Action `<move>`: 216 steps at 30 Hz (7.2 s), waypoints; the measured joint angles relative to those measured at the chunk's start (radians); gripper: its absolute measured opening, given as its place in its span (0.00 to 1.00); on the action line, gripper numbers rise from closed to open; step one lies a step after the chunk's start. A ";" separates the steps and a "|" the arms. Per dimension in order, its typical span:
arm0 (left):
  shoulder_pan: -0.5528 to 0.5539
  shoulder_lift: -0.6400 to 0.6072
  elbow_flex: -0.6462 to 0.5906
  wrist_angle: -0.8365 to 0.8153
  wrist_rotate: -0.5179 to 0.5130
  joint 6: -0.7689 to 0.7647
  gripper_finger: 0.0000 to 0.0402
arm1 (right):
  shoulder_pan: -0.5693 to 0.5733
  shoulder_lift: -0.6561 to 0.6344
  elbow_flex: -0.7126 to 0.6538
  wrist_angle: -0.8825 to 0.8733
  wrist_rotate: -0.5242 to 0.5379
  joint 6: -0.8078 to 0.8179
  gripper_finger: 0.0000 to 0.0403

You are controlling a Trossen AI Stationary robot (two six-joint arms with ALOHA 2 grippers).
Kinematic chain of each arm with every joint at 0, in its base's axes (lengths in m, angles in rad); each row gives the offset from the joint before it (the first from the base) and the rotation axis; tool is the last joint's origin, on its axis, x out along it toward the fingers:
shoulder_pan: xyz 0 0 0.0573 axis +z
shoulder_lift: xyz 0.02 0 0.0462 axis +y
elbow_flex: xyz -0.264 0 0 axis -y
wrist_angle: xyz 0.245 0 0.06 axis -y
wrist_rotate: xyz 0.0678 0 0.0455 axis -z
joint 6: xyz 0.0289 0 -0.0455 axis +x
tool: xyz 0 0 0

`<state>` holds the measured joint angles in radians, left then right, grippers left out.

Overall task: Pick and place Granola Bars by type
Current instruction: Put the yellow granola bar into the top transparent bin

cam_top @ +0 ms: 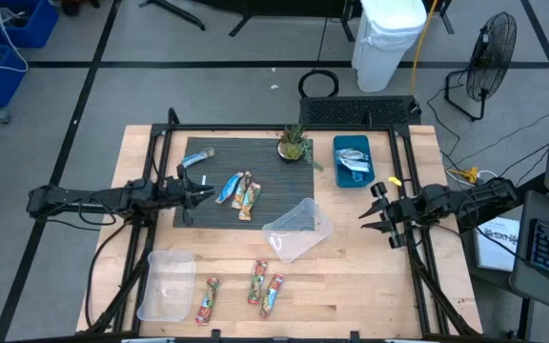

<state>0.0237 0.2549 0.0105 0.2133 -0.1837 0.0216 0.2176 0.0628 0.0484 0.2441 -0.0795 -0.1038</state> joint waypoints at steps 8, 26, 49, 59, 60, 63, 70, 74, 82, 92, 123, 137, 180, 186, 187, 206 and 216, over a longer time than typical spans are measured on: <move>0.000 0.000 0.000 0.000 0.000 0.000 0.19 | 0.000 0.003 -0.029 -0.012 -0.003 -0.006 0.22; 0.000 0.000 0.000 0.067 0.000 0.000 0.19 | 0.000 0.003 -0.033 -0.078 -0.030 0.038 0.22; 0.000 0.000 0.000 0.118 0.000 -0.005 0.19 | 0.000 0.003 -0.034 -0.153 -0.057 0.127 0.22; 0.000 0.000 0.000 0.109 0.116 -0.069 0.19 | 0.000 0.003 -0.034 -0.174 -0.113 0.127 0.22; 0.000 0.000 0.000 0.107 0.146 -0.078 0.19 | 0.000 0.003 -0.034 -0.174 -0.113 0.128 0.22; 0.000 0.000 0.000 0.111 0.175 -0.085 0.19 | 0.000 0.003 -0.034 -0.173 -0.109 0.174 0.22; 0.000 0.000 0.070 -0.075 0.015 -0.221 0.19 | 0.000 0.003 -0.034 -0.166 -0.107 0.245 0.22; 0.000 0.052 0.194 -0.358 -0.158 -0.314 0.19 | 0.000 0.003 -0.034 -0.166 -0.107 0.245 0.22; 0.064 0.283 0.398 -0.641 -0.353 -0.391 0.19 | 0.000 0.003 -0.034 -0.166 -0.105 0.249 0.22; 0.275 0.632 0.438 -0.712 -0.367 -0.357 0.39 | 0.000 0.003 -0.035 -0.166 -0.105 0.249 0.22; 0.792 1.035 0.438 -0.477 -0.173 -0.069 0.54 | 0.000 0.003 -0.034 -0.166 -0.105 0.249 0.22; 0.747 1.041 0.438 -0.465 -0.110 -0.082 0.28 | 0.000 0.003 -0.033 -0.166 -0.105 0.249 0.22; 0.079 0.827 0.437 0.156 0.400 -0.104 0.00 | 0.000 0.003 -0.035 -0.166 -0.105 0.249 0.22; -0.015 0.937 0.437 0.322 0.396 -0.060 0.00 | 0.000 0.003 -0.035 -0.166 -0.105 0.249 0.22; -0.024 0.949 0.437 0.344 0.396 -0.045 0.00 | 0.000 0.003 -0.035 -0.166 -0.105 0.249 0.22; -0.045 1.306 0.590 0.603 0.550 -0.102 0.00 | 0.000 0.003 -0.035 -0.151 -0.105 0.275 0.22; -0.044 1.427 0.999 -0.061 0.488 -0.031 0.00 | 0.000 0.003 -0.033 -0.151 -0.105 0.275 0.22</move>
<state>-0.0204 1.6822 1.0093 0.1520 0.3041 -0.0094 0.2179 0.0655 0.0151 0.0930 -0.1848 0.1714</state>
